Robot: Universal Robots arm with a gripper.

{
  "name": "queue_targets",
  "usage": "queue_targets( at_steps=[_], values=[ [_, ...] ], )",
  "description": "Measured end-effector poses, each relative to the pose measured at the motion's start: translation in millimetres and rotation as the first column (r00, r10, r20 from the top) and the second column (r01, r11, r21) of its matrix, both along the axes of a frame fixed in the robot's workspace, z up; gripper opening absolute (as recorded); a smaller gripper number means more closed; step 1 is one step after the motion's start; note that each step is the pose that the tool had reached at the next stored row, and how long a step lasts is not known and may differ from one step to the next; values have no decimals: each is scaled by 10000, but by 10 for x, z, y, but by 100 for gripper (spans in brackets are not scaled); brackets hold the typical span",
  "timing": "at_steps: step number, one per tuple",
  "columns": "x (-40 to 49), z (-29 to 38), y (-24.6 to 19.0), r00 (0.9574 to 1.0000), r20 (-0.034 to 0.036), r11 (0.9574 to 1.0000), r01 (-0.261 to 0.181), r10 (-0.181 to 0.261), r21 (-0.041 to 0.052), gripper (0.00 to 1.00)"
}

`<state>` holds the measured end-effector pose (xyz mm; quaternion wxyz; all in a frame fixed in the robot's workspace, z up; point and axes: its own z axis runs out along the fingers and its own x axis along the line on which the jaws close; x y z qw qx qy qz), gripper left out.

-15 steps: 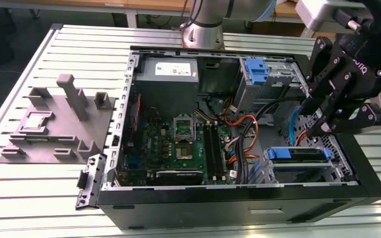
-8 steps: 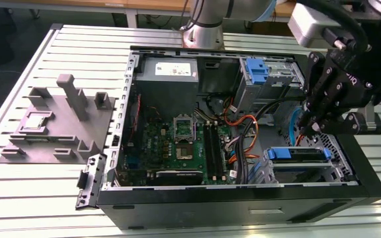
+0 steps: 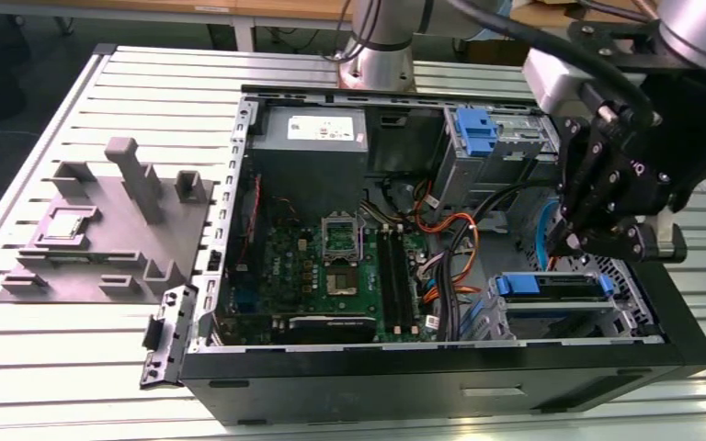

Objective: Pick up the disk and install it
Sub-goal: 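Insert the disk into the insertion slot, then insert the first disk wire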

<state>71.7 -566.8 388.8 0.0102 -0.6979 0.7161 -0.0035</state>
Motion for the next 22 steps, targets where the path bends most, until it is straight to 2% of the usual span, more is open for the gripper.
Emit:
queue_targets(
  at_steps=[13,22],
  values=[
    [0,-235,0,10000,29,10000,1,-1,-1,10],
    [0,-262,0,10000,39,10000,0,0,-1,10]
  ],
)
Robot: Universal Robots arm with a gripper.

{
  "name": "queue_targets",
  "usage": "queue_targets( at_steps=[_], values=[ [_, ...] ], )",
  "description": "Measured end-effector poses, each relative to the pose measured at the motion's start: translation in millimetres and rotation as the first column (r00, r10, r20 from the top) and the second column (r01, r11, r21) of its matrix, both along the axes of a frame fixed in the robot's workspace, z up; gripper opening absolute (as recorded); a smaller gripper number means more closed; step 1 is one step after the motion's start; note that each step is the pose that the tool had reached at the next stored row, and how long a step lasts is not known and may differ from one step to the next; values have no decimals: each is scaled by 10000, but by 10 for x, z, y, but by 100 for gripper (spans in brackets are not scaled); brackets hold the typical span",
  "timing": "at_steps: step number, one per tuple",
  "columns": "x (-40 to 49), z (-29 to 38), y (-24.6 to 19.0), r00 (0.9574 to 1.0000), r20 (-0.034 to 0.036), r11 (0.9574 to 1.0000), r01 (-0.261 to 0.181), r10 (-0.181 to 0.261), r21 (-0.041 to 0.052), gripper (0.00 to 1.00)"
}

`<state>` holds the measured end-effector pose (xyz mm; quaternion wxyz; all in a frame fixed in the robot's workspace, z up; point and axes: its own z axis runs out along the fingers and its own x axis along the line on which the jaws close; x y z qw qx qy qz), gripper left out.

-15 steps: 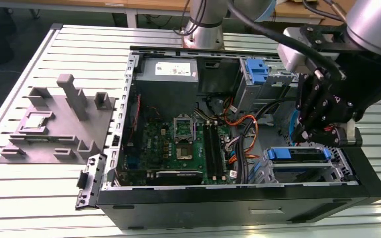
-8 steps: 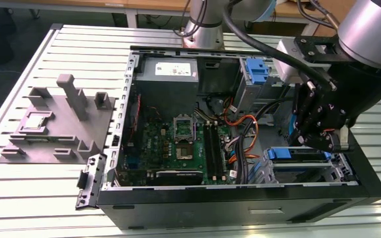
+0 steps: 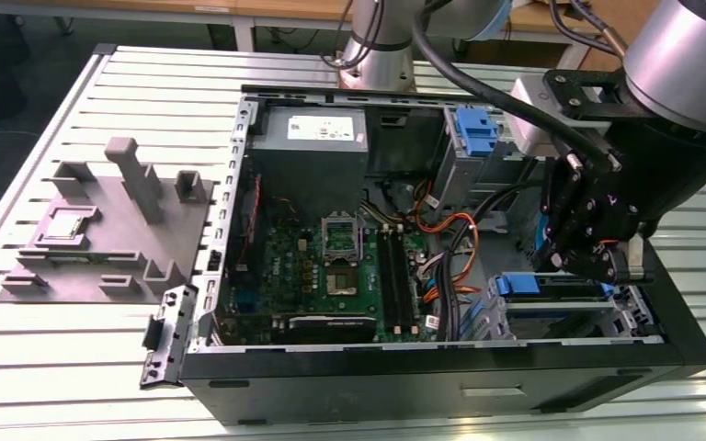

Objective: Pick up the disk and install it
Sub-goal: 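Insert the first disk wire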

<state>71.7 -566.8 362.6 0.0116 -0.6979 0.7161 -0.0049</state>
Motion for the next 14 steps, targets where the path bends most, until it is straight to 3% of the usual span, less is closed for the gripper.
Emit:
queue_targets(
  at_steps=[8,12,14],
  values=[
    [0,3,0,10000,0,10000,0,0,0,10],
    [0,94,0,10000,0,10000,0,0,1,10],
    [0,100,0,10000,1,10000,0,0,2,10]
  ],
)
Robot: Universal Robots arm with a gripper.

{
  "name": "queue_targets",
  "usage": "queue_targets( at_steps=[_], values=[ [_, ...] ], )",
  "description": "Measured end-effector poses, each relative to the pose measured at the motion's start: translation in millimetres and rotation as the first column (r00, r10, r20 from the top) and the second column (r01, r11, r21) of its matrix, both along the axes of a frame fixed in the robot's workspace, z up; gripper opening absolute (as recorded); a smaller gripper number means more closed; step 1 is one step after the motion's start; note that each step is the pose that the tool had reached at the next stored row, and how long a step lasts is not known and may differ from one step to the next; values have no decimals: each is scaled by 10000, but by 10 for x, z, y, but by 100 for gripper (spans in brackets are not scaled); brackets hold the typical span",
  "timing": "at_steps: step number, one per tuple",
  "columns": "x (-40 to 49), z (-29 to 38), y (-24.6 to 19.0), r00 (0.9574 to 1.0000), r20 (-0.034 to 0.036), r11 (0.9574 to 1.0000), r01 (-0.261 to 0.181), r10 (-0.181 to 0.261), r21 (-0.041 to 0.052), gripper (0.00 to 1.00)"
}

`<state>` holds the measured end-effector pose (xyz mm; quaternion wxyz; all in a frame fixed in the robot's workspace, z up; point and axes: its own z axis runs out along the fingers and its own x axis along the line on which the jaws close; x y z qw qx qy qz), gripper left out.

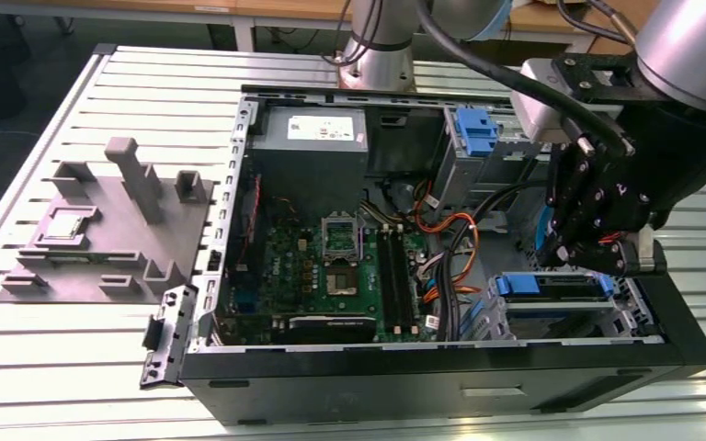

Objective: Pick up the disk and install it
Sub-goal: 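Insert the first disk wire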

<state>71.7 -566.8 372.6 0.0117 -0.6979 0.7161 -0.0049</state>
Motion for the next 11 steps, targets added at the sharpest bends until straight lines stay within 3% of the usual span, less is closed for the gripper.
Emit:
queue_targets(
  at_steps=[2,5,11],
  values=[
    [0,0,0,10000,25,10000,-13,13,-5,10],
    [0,0,0,9994,123,9994,-337,337,-9,10],
    [2,-16,1,9934,298,9938,-1108,1108,-20,10]
  ],
)
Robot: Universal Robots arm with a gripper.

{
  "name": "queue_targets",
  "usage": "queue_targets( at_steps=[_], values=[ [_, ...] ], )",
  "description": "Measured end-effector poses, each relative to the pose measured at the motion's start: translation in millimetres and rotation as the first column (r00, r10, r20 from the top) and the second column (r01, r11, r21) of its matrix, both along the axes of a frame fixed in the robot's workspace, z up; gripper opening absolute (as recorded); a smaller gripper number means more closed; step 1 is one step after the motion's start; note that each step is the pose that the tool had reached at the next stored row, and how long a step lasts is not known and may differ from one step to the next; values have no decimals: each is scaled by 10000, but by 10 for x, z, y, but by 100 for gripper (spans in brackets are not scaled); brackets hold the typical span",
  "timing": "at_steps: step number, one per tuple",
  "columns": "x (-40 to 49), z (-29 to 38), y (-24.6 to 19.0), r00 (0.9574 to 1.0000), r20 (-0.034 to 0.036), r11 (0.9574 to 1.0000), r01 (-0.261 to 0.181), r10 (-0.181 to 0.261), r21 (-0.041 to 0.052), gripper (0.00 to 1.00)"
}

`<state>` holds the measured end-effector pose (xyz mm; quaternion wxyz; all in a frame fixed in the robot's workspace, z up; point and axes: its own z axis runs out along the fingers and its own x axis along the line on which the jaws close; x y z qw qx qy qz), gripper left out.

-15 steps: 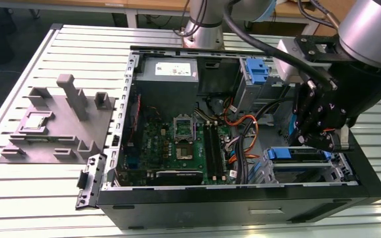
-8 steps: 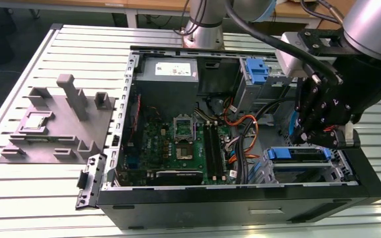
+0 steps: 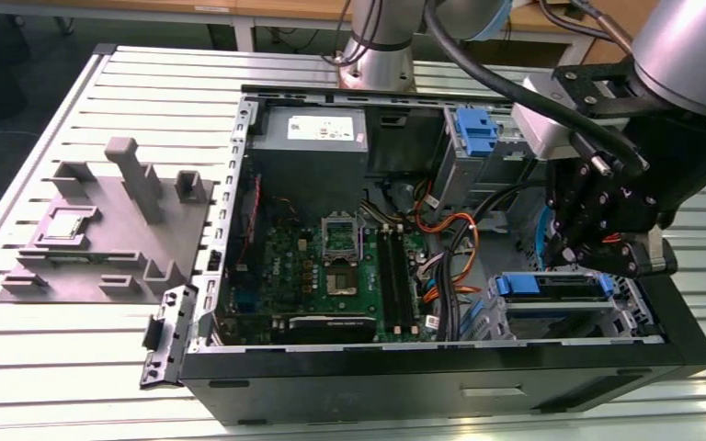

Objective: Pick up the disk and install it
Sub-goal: 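Insert the first disk wire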

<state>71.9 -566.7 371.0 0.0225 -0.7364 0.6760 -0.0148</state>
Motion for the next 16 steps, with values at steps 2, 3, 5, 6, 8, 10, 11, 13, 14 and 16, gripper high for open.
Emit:
queue_targets(
  at_steps=[2,3,5,6,8,10,11,13,14,16],
  values=[
    [16,-4,3,10000,1,10000,-14,14,0,10],
    [26,-5,8,10000,1,10000,-17,17,0,10],
    [49,-7,17,10000,1,10000,-28,28,-2,10],
    [63,-9,23,10000,1,10000,-33,33,-1,10],
    [93,-13,33,10000,0,10000,-40,40,-1,10],
    [123,-17,43,10000,1,10000,-47,47,-2,10],
    [137,-19,49,10000,0,10000,-53,53,-2,10],
    [151,-25,52,10000,2,10000,-72,72,-1,10],
    [152,-28,52,10000,8,10000,-96,96,-3,10],
    [153,-35,52,9997,27,9997,-242,242,-5,11]
  ],
)
